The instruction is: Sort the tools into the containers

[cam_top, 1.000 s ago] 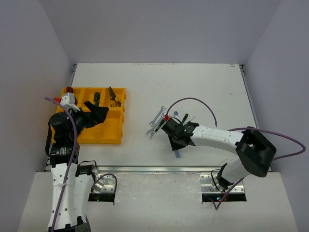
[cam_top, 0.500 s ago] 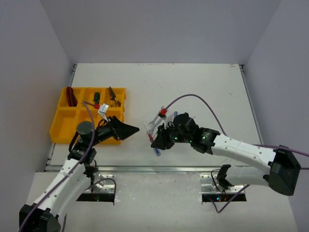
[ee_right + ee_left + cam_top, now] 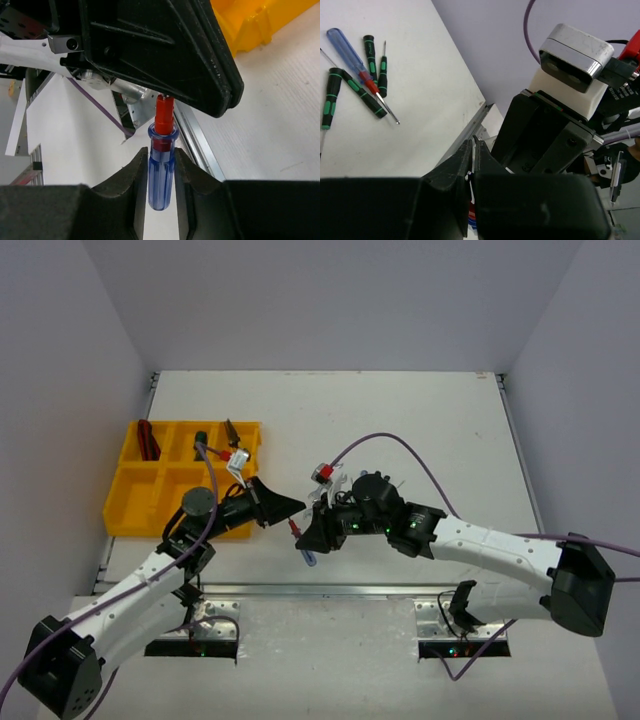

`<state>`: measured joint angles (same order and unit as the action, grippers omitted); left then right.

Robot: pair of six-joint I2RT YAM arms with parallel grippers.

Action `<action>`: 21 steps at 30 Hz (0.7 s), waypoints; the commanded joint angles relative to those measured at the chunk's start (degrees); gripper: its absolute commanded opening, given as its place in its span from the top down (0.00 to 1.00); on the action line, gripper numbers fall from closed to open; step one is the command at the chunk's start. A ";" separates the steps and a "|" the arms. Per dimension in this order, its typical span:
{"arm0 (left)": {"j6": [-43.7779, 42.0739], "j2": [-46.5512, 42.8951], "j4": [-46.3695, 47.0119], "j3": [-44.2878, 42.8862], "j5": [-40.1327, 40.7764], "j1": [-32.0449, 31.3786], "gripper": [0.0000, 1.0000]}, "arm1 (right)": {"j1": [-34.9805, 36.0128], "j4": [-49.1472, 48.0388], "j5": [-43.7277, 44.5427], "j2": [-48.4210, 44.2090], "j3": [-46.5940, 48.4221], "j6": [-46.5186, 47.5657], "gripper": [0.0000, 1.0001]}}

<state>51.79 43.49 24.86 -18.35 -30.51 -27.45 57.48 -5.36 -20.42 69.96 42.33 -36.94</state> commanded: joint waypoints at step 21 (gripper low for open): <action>-22.13 25.91 -57.67 -39.70 61.92 13.06 1.00 | -0.62 26.09 39.07 -23.24 -2.22 2.52 0.01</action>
<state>31.31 66.07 -30.77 -55.11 26.20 -15.27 57.12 18.57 15.35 47.12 41.10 -35.73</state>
